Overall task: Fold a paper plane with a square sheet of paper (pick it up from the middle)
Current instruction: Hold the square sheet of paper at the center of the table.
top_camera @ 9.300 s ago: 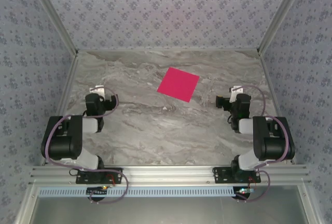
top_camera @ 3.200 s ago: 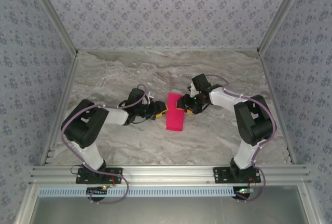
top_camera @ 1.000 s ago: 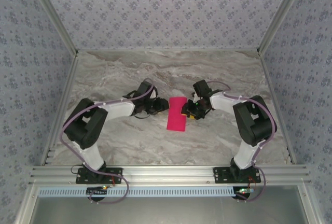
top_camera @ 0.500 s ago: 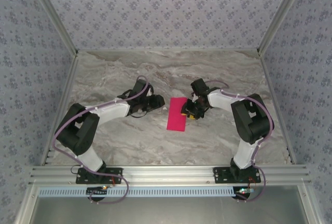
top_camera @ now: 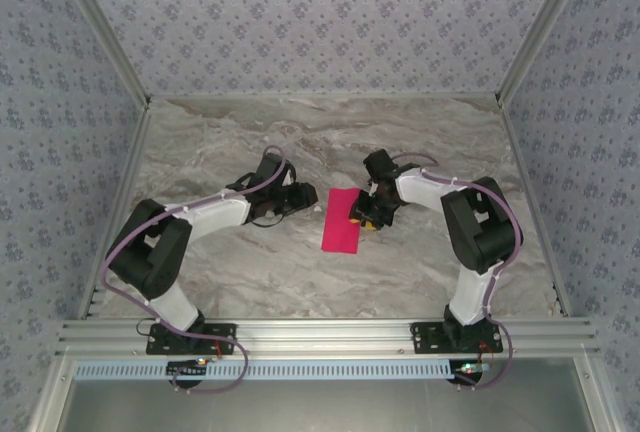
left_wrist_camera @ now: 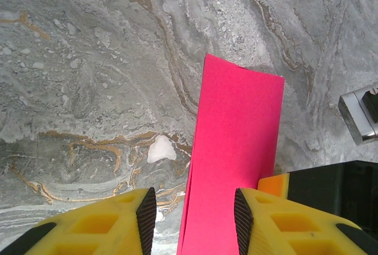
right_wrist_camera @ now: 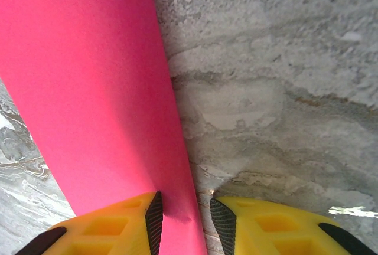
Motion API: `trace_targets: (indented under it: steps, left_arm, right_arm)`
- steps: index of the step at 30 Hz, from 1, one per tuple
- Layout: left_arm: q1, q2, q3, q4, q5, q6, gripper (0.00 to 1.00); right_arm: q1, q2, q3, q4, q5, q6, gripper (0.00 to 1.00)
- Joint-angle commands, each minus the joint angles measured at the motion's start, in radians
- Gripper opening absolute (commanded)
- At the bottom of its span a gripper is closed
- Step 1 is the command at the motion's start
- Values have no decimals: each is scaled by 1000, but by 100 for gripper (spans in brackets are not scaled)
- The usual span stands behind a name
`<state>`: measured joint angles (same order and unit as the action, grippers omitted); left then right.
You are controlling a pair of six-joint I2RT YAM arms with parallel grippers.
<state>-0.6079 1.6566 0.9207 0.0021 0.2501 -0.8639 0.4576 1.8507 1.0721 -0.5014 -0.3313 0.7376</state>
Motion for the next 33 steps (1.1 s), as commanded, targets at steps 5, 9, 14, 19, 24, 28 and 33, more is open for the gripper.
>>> trace_targets:
  steps: [5, 9, 14, 19, 24, 28, 33]
  left_arm:
    - [2, 6, -15, 44, 46, 27, 41]
    - [2, 9, -38, 85, 67, 19, 41]
    - [2, 28, -73, 175, 109, -7, 40]
    - [0, 53, -78, 229, 159, -22, 39]
    - [-2, 82, -68, 278, 217, -35, 36]
    - [-20, 103, -49, 279, 229, -31, 34]
    - [-44, 136, -25, 278, 244, -31, 29]
  right_arm:
    - [9, 166, -117, -42, 178, -1, 36]
    - [8, 178, -124, -34, 179, -4, 36]
    - [10, 194, -116, -33, 188, -11, 37]
    - [10, 188, -106, -33, 194, -17, 42]
    - [12, 161, -116, -15, 177, 20, 44]
    - [12, 158, -113, -21, 187, 38, 45]
    - [17, 168, -110, -37, 211, 42, 46]
